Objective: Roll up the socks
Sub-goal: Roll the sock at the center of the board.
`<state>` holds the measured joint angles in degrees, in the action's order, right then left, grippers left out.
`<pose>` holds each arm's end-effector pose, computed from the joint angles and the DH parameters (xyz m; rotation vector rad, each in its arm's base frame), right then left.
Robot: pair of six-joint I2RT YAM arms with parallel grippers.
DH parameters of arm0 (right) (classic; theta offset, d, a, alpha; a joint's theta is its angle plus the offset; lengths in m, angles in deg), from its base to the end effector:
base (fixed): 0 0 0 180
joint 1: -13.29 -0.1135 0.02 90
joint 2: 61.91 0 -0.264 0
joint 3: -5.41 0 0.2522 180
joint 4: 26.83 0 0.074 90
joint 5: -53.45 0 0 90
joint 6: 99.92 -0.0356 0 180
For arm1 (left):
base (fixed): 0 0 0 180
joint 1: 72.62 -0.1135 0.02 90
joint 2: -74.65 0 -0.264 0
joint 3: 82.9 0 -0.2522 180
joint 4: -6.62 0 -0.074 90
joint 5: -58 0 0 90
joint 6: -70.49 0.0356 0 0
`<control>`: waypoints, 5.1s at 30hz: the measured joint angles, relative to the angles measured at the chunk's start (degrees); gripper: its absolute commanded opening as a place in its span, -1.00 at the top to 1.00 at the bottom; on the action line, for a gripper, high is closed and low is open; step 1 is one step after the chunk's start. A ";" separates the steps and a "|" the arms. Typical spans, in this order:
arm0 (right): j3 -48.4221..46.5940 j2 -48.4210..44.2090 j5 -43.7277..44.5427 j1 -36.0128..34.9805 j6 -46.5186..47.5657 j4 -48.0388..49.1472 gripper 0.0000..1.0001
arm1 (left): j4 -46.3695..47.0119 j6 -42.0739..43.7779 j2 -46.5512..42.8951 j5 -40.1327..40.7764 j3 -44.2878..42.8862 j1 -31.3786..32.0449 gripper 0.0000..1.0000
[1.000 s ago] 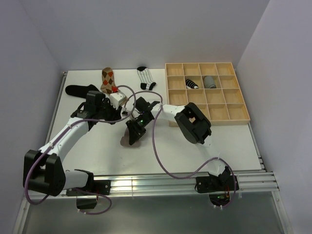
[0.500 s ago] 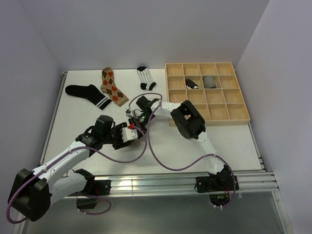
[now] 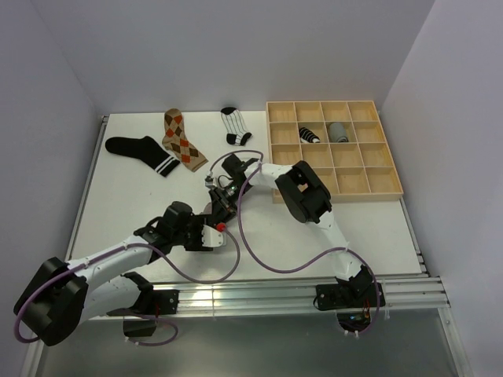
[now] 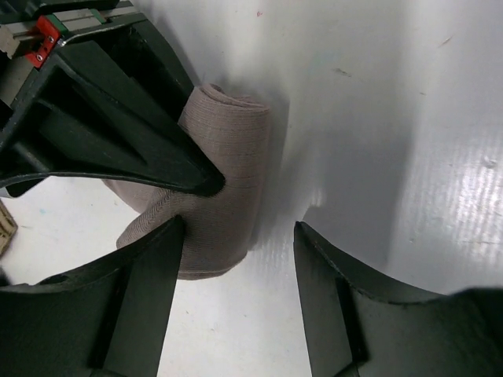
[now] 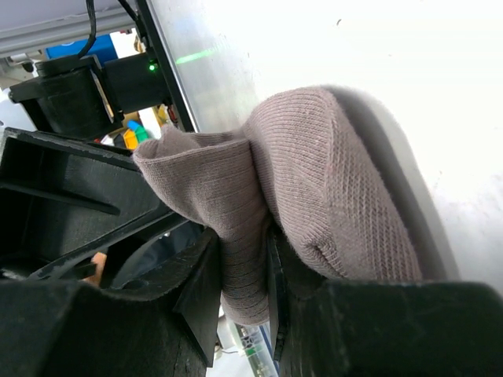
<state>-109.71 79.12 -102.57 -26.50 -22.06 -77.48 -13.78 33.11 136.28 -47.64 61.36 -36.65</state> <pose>0.3424 0.3275 0.0833 0.7501 -2.2813 -1.5221 0.1532 -0.1230 0.1574 1.7297 1.5879 -0.1824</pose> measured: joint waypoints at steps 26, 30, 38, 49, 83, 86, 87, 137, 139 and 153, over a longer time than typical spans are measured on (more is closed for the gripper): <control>-0.24 0.74 -1.55 1.88 0.85 -0.55 0.34 | 8.63 2.29 13.16 6.45 -4.44 3.19 0.57; 3.43 -1.64 -0.68 2.82 -0.33 2.14 0.05 | 3.28 1.88 16.24 4.81 -9.44 3.02 0.78; 20.37 -16.94 12.46 2.78 -4.70 15.15 -0.21 | -5.62 0.24 20.90 -2.51 -17.18 0.48 0.81; 41.66 -34.47 34.27 6.08 -14.58 30.01 -0.22 | -22.62 1.33 30.01 -13.97 -30.01 -4.63 0.80; 58.36 -54.90 69.24 -23.26 6.80 44.46 -0.25 | -73.29 -12.02 67.28 -27.96 -65.79 -9.09 0.82; 55.78 -51.23 69.59 -24.65 9.99 43.06 -0.26 | -73.09 -12.98 67.28 -27.76 -65.72 -9.09 0.82; 54.99 -50.14 69.81 -25.03 11.08 42.27 -0.27 | -73.02 -13.16 67.28 -27.69 -65.68 -9.09 0.82; 35.87 -33.48 51.56 -14.58 16.00 29.16 0.65 | -15.26 -30.23 20.79 -18.29 -35.04 -31.41 0.03; 34.60 -32.61 48.85 -13.27 15.80 27.85 0.65 | -13.42 -27.82 16.85 -17.66 -32.83 -31.39 -0.03; 27.08 -26.69 36.92 -8.15 14.29 20.65 0.65 | -10.05 -7.61 2.69 -7.37 -14.95 -12.00 -0.12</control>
<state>-82.63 52.43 -65.66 -34.65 -7.77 -56.82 -23.83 25.50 138.97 -55.01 46.41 -48.65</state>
